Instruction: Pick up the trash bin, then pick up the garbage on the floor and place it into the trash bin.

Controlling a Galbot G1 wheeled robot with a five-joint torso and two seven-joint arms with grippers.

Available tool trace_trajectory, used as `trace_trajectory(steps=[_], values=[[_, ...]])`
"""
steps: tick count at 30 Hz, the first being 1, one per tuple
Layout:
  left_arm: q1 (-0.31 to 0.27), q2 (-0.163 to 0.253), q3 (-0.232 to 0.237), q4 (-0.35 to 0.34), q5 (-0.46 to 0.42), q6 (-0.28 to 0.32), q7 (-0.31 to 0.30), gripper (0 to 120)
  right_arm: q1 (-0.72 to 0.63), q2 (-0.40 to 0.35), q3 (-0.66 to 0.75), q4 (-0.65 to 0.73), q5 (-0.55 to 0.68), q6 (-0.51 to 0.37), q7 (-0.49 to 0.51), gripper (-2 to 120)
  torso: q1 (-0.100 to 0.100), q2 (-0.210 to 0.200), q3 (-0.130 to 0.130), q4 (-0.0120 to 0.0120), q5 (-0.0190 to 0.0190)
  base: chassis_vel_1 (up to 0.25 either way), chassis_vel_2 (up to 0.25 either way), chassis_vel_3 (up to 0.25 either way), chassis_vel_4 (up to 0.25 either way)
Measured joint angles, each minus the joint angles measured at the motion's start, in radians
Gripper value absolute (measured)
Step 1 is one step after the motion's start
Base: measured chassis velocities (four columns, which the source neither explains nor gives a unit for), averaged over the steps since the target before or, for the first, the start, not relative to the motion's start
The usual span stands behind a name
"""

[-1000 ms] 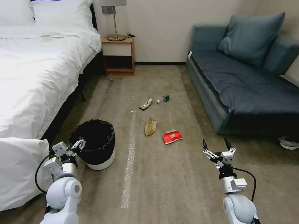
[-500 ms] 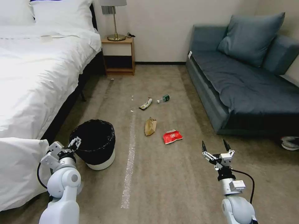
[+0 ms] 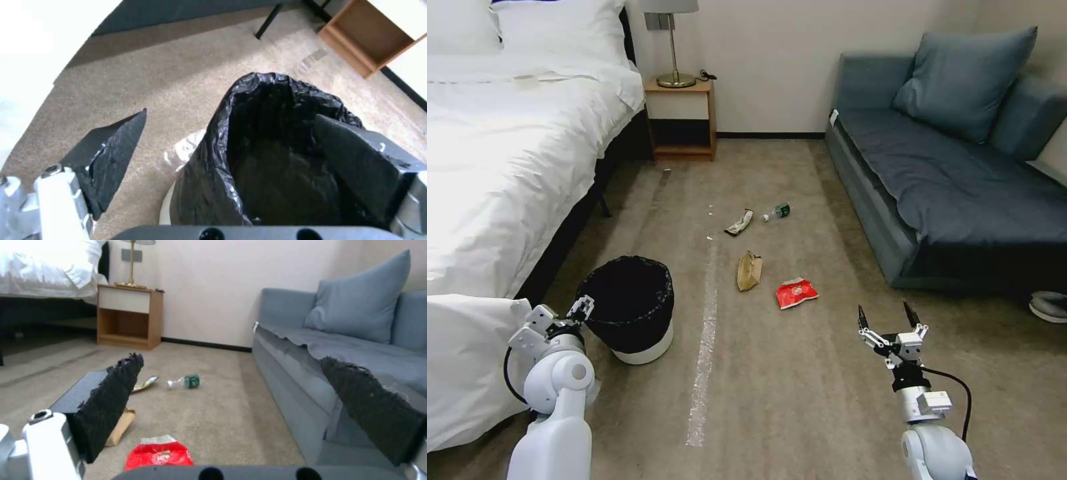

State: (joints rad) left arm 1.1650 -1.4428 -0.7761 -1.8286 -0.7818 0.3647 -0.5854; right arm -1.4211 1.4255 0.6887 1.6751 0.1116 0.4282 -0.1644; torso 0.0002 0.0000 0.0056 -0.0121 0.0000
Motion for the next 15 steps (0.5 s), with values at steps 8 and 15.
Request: trace_trajectory(steps=[8, 15], values=[[-0.032, 0.005, -0.004, 0.055, -0.014, 0.004, 0.01, 100, -0.001, 0.0, -0.005, -0.002, -0.001, 0.003, -0.009, 100, 0.0, 0.0, 0.0, 0.0, 0.0, 0.0, 0.0, 0.0, 0.0], [-0.062, 0.011, -0.009, 0.102, -0.017, 0.003, 0.036, 100, -0.001, -0.002, -0.006, -0.008, 0.0, 0.006, -0.016, 100, 0.0, 0.0, 0.0, 0.0, 0.0, 0.0, 0.0, 0.0, 0.0]])
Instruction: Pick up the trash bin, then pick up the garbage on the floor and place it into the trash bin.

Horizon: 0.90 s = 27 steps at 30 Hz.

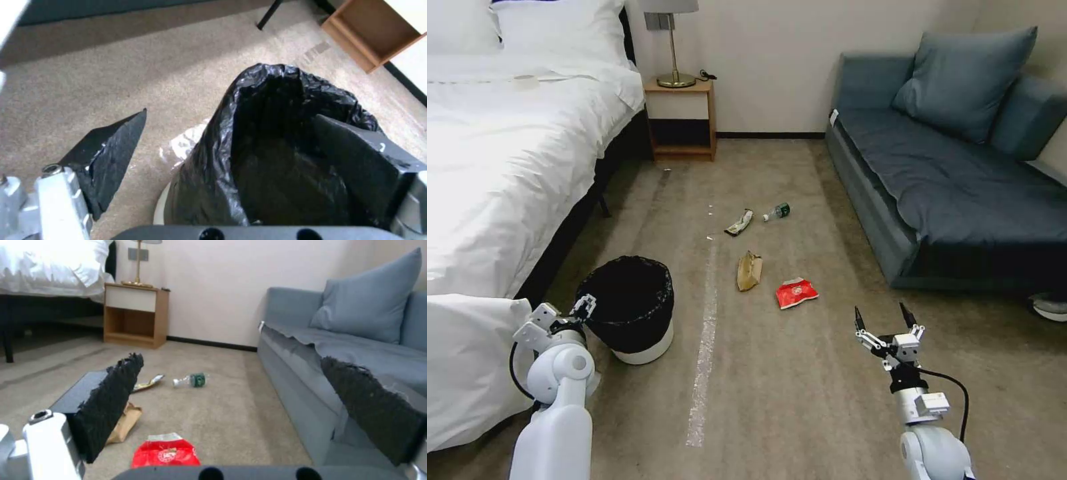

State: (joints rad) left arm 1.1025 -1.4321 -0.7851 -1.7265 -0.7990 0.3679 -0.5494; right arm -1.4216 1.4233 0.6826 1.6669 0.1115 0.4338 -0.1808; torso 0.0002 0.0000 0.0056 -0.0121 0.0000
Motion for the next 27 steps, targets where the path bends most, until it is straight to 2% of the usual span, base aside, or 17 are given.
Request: trace_trajectory(steps=[11, 27], values=[[-0.029, 0.005, -0.004, 0.039, -0.004, -0.001, 0.004, 100, 0.001, 0.001, -0.003, -0.012, 0.0, 0.008, -0.005, 100, 0.0, 0.0, 0.0, 0.0, 0.0001, 0.0, 0.0, 0.0, 0.0], [-0.093, 0.012, -0.004, 0.141, 0.01, -0.012, 0.024, 100, 0.003, 0.001, -0.002, -0.011, 0.004, 0.016, -0.01, 100, 0.0, 0.0, 0.0, 0.0, 0.0, 0.0, 0.0, 0.0, 0.0]])
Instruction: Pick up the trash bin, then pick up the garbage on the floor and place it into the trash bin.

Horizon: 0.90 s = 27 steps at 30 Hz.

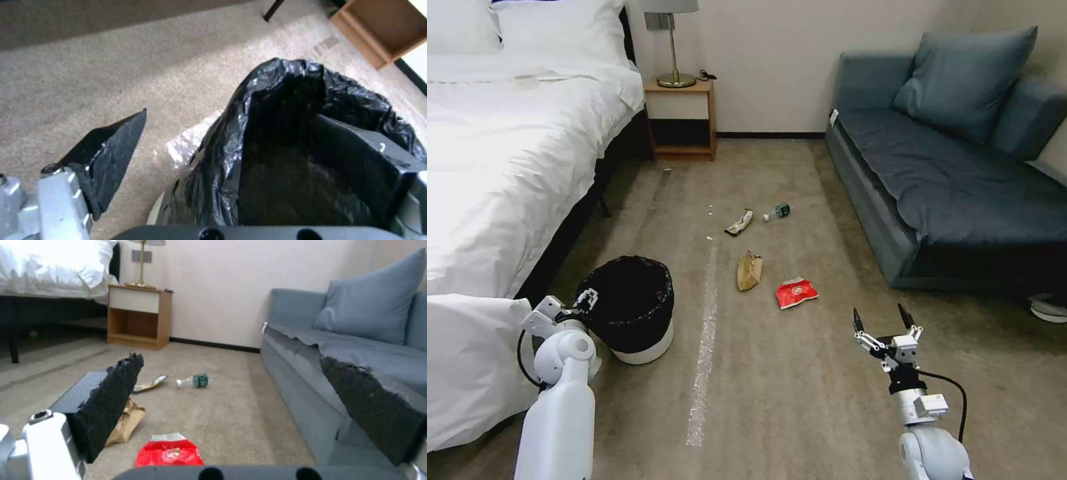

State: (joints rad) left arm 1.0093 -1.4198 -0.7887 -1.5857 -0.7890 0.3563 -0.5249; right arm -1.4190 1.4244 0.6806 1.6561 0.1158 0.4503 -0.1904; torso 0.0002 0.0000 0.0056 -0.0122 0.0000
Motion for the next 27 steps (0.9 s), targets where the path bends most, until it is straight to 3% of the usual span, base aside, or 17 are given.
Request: trace_trajectory(steps=[8, 19, 23, 26, 27], values=[[-0.027, 0.002, 0.002, 0.063, -0.004, -0.007, 0.025, 86, -0.006, 0.001, -0.001, -0.001, 0.0, 0.004, -0.006, 100, 0.0, 0.0, 0.0, 0.0001, 0.0, 0.0, 0.0, 0.0, 0.0], [-0.029, 0.003, 0.004, 0.085, -0.001, -0.007, 0.039, 42, -0.007, 0.004, -0.004, -0.01, -0.001, 0.019, -0.012, 100, 0.0, 0.0, 0.0, 0.0, 0.0, 0.0, 0.0, 0.0, 0.0], [-0.027, 0.004, 0.004, 0.085, -0.001, -0.007, 0.039, 32, -0.006, 0.004, -0.004, -0.01, -0.001, 0.021, -0.013, 100, 0.0, 0.0, 0.0, 0.0, 0.0, 0.0, 0.0, 0.0, 0.0], [-0.027, 0.004, 0.004, 0.093, 0.001, -0.008, 0.04, 15, -0.006, 0.003, -0.005, -0.01, 0.0, 0.021, -0.013, 100, 0.0, 0.0, 0.0, 0.0001, 0.0, 0.0, 0.0, 0.0, 0.0], [-0.027, 0.004, 0.004, 0.093, 0.001, -0.008, 0.04, 15, -0.006, 0.003, -0.005, -0.01, 0.0, 0.021, -0.013, 100, 0.0, 0.0, 0.0, 0.0001, 0.0, 0.0, 0.0, 0.0, 0.0]])
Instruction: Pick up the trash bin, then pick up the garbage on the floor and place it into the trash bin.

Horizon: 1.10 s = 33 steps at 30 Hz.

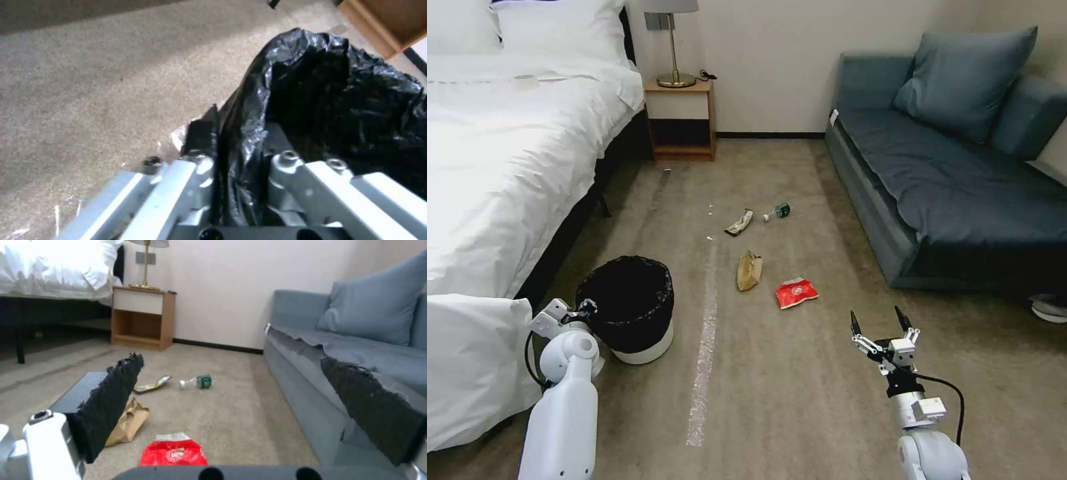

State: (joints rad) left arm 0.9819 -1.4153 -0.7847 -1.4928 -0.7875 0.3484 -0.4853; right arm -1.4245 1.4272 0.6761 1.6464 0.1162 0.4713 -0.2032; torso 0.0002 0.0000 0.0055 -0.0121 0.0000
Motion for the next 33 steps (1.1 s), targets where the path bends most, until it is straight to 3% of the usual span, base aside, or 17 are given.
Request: trace_trajectory(steps=[2, 18, 26, 30, 33], values=[[0.0, -0.002, 0.0, 0.007, 0.003, -0.001, 0.002, 6, 0.001, 0.0, 0.0, 0.0, 0.001, 0.0, 0.0, 100, 0.0, 0.0, 0.0, -0.0001, 0.0001, 0.0, 0.0, 0.0, 0.0], [0.013, -0.002, 0.001, -0.017, 0.022, -0.008, 0.028, 5, 0.01, 0.0, 0.0, -0.009, 0.003, 0.001, 0.001, 100, 0.0, 0.0, 0.0, 0.0, -0.0004, 0.0, 0.0, 0.0, 0.0], [0.066, -0.002, 0.013, -0.137, 0.06, 0.003, 0.062, 5, 0.015, 0.007, -0.004, -0.024, 0.0, 0.007, 0.001, 100, 0.0, 0.0, 0.0, 0.0, -0.0001, 0.0, 0.0, 0.0, 0.0], [0.079, -0.002, 0.013, -0.163, 0.078, 0.007, 0.072, 5, 0.016, 0.008, -0.006, -0.026, -0.001, 0.008, 0.001, 100, 0.0, 0.0, 0.0, 0.0, -0.0001, 0.0, 0.0, 0.0, 0.0], [0.11, -0.001, 0.014, -0.222, 0.131, 0.01, 0.101, 5, 0.021, 0.014, -0.008, -0.033, -0.006, 0.016, 0.001, 100, 0.0, 0.0, 0.0, 0.0, 0.0, 0.0, 0.0, 0.0, 0.0]])
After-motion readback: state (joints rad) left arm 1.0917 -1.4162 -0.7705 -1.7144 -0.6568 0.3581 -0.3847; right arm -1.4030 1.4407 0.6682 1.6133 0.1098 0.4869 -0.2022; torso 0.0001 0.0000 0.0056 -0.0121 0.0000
